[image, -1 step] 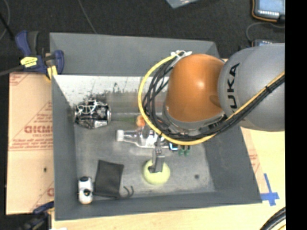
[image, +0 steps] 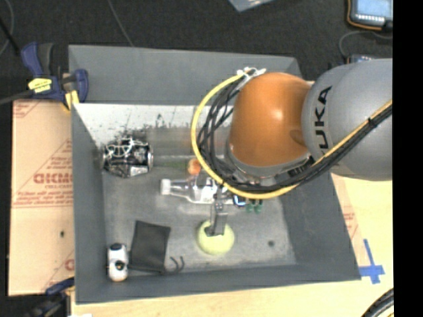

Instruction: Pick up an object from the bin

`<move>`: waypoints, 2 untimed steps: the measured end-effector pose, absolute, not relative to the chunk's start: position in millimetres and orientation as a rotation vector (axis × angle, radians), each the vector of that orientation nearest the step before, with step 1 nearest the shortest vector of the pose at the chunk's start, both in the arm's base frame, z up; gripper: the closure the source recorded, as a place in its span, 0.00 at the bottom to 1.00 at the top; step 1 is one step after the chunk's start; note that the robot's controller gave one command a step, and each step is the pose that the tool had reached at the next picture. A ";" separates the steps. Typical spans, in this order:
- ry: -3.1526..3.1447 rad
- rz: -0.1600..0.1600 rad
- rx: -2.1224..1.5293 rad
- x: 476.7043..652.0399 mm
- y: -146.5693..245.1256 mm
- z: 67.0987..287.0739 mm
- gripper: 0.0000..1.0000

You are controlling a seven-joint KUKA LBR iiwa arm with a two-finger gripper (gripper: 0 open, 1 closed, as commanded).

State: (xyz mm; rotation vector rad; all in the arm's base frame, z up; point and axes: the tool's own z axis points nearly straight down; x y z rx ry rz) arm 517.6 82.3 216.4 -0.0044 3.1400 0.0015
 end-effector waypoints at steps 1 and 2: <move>3.130 0.004 -0.097 518.7 63.8 194.7 0.00; 3.119 0.000 -0.313 516.1 25.6 141.7 0.00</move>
Offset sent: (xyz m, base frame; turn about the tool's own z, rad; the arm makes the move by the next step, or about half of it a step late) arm -0.0039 -0.0652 -0.0867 -0.2062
